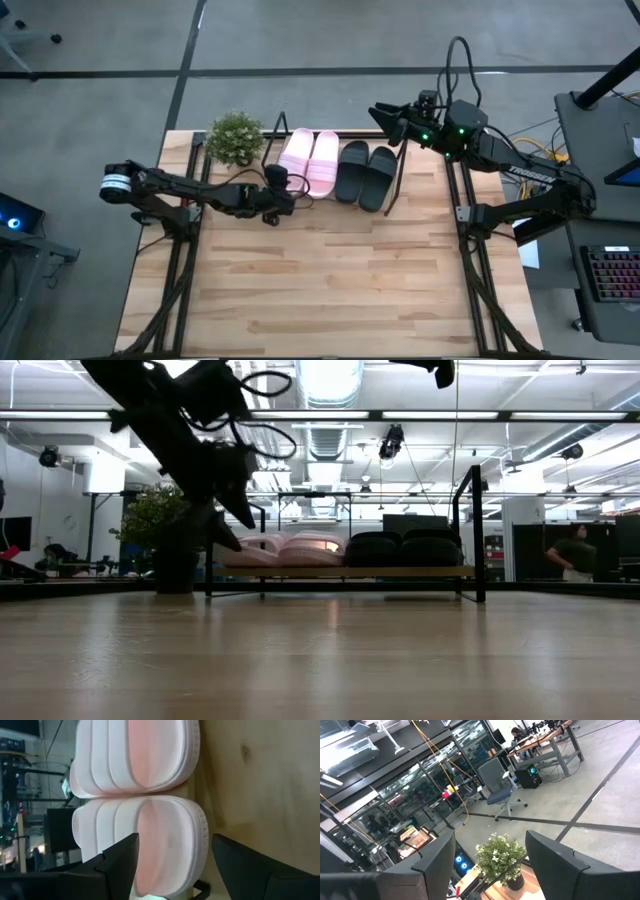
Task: Pick and place slides into the shelf
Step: Return to Home Position
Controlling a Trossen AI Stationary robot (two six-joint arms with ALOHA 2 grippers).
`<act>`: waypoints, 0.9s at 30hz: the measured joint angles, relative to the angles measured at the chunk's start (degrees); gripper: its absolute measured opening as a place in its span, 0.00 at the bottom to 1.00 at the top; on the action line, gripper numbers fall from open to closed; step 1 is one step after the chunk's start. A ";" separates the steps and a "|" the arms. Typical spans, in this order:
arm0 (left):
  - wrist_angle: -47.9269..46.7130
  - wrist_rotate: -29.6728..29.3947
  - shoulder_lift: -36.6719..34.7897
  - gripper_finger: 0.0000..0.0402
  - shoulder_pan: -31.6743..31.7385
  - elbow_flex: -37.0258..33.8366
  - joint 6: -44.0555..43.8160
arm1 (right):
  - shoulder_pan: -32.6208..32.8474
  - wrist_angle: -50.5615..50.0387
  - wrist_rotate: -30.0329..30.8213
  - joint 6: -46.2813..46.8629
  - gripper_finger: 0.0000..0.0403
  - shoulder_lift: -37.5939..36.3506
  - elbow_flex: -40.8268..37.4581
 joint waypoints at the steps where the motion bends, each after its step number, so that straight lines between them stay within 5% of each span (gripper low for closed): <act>1: -0.57 0.46 -1.01 0.59 -0.20 -0.05 -0.02 | 0.01 0.00 -0.01 0.02 0.58 -0.01 0.00; 12: -1.80 11.63 -17.12 0.59 -3.82 1.70 -17.80 | 0.02 0.12 -3.25 0.00 0.58 -0.03 0.04; 20: 9.17 32.21 -24.92 0.58 -3.16 5.74 -48.52 | 0.35 0.11 -15.25 -6.49 0.57 -0.07 0.08; 27: 23.28 33.85 -30.57 0.40 -3.24 7.89 -45.08 | 5.82 -0.01 -16.66 -16.49 0.48 -0.84 0.11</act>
